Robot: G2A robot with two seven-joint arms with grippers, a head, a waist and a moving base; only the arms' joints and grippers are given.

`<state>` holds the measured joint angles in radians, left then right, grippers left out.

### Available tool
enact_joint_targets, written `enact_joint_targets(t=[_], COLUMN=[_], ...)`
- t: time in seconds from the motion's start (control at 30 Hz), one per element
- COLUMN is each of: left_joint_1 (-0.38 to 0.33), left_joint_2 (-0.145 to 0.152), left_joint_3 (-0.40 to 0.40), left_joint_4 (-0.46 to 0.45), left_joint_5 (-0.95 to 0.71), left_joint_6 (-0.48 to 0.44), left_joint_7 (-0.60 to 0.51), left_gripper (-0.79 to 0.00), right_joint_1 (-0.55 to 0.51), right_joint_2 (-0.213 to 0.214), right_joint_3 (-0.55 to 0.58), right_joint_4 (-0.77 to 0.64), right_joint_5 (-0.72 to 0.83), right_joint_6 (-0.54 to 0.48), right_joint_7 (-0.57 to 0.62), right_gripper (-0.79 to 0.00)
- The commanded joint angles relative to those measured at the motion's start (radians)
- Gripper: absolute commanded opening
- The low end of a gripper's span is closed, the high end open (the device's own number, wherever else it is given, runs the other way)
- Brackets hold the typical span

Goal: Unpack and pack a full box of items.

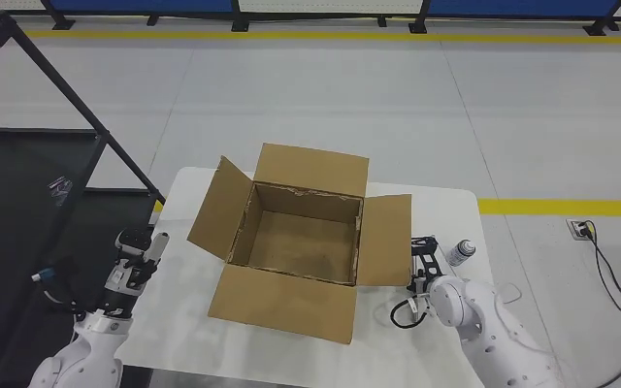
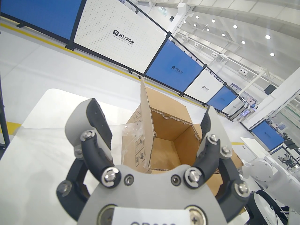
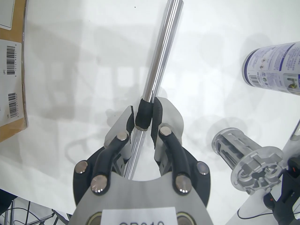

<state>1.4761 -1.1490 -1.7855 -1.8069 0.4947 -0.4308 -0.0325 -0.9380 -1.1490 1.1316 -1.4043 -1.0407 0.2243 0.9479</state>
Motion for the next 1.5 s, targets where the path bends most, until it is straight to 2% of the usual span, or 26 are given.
enact_joint_targets(t=[0.0, 0.13, 0.5, 0.57, 0.6, 0.63, 0.73, 0.87, 1.1, 1.2, 1.33, 1.47], left_joint_1=[0.000, -0.002, -0.007, -0.008, -0.008, -0.008, -0.008, -0.007, -0.001, 0.003, 0.010, 0.022], left_joint_2=[0.000, 0.000, -0.001, -0.001, -0.001, -0.001, -0.001, -0.001, -0.001, -0.001, -0.002, -0.003], left_joint_3=[-0.001, -0.004, -0.006, -0.007, -0.008, -0.009, -0.012, -0.015, -0.022, -0.028, -0.035, -0.051], left_joint_4=[0.002, 0.004, 0.009, 0.009, 0.009, 0.009, 0.009, 0.008, 0.007, 0.007, 0.007, 0.009], left_joint_5=[-0.002, -0.003, -0.008, -0.010, -0.010, -0.010, -0.008, -0.009, -0.013, -0.016, -0.020, -0.032], left_joint_6=[0.000, -0.001, -0.004, -0.007, -0.007, -0.008, -0.009, -0.011, -0.017, -0.020, -0.019, -0.015], left_joint_7=[0.000, -0.001, -0.005, -0.005, -0.005, -0.005, -0.006, -0.006, -0.004, -0.002, 0.008, 0.027], left_gripper=[0.000, 0.000, 0.000, 0.000, 0.000, 0.000, 0.000, 0.000, 0.000, 0.000, 0.000, 0.000], right_joint_1=[0.006, 0.019, 0.056, 0.062, 0.064, 0.064, 0.054, 0.030, -0.053, -0.050, 0.015, 0.147], right_joint_2=[-0.002, -0.007, -0.022, -0.024, -0.025, -0.026, -0.023, -0.011, 0.019, 0.026, 0.023, 0.002], right_joint_3=[-0.004, -0.013, -0.033, -0.034, -0.033, -0.029, -0.006, 0.050, 0.207, 0.237, 0.202, 0.073], right_joint_4=[0.006, 0.020, 0.074, 0.082, 0.084, 0.081, 0.056, -0.039, -0.358, -0.487, -0.565, -0.506], right_joint_5=[-0.005, -0.012, -0.022, -0.023, -0.022, -0.019, -0.016, -0.050, -0.175, -0.240, -0.249, -0.210], right_joint_6=[0.005, 0.005, 0.019, 0.019, 0.020, 0.022, 0.018, 0.025, 0.086, 0.062, -0.017, -0.095], right_joint_7=[0.004, 0.019, 0.053, 0.053, 0.051, 0.044, 0.031, 0.036, 0.075, 0.127, 0.145, 0.118], right_gripper=[-0.582, -0.563, -0.579, -0.619, -0.742, -0.785, -0.785, -0.785, -0.785, -0.785, -0.785, -0.785])
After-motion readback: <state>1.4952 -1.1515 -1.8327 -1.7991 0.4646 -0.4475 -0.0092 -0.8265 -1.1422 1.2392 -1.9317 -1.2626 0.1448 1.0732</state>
